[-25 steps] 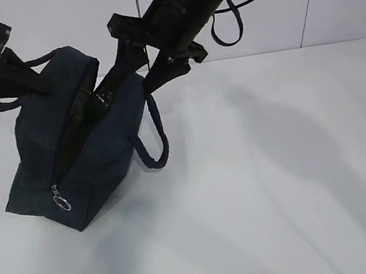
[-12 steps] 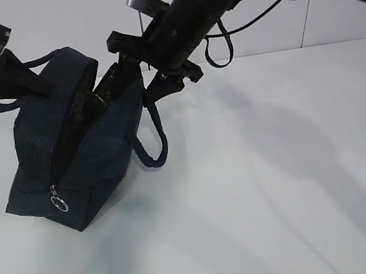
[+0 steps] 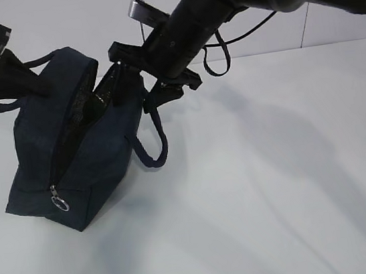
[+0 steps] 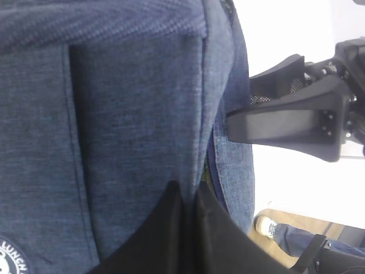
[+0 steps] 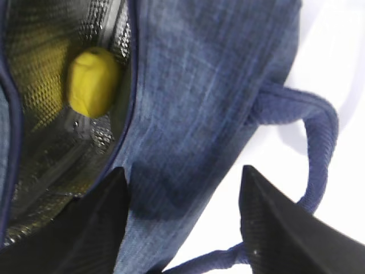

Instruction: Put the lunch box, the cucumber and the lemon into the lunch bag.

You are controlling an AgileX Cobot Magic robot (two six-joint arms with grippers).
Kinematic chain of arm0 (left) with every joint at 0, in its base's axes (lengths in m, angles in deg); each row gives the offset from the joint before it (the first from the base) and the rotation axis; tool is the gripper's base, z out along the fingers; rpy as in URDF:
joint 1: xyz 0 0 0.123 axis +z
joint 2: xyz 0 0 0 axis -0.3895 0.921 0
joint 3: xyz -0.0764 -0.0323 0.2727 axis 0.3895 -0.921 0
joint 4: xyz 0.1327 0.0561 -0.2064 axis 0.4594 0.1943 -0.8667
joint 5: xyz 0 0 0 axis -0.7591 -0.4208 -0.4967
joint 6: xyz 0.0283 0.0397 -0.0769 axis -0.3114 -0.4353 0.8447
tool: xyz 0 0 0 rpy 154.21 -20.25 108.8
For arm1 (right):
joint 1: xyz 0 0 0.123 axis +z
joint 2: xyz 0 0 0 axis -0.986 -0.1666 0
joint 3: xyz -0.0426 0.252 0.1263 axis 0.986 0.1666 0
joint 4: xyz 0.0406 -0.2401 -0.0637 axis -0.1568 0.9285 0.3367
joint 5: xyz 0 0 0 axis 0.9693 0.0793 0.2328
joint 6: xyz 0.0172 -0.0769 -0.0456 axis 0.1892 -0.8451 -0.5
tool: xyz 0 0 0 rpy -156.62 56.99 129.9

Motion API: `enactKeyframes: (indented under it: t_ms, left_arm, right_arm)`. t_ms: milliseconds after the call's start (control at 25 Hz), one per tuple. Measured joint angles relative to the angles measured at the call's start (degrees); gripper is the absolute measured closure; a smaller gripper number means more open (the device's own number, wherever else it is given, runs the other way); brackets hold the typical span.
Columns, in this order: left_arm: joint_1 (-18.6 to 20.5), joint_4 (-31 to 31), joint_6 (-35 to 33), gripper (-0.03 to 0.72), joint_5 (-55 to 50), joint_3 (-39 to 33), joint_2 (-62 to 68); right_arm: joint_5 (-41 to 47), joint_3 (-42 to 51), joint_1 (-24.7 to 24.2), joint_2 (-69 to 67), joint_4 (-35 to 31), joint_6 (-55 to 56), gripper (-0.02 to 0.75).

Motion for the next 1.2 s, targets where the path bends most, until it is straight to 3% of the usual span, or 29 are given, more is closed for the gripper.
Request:
enactKeyframes:
  t_ms: [640, 920, 1200]
  left_arm:
    - [0.00, -1.04, 0.00, 0.697, 0.00, 0.00, 0.00]
    - [0.00, -1.16, 0.00, 0.697, 0.00, 0.00, 0.00]
    - [0.00, -1.71, 0.00, 0.697, 0.11, 0.00, 0.00]
  right_arm:
    - [2.66, 0.00, 0.00, 0.00, 2.09, -1.62, 0.298]
    - [2.66, 0.00, 0.00, 0.00, 2.57, -1.62, 0.528]
    - [2.66, 0.00, 0.00, 0.00, -1.47, -1.52, 0.697]
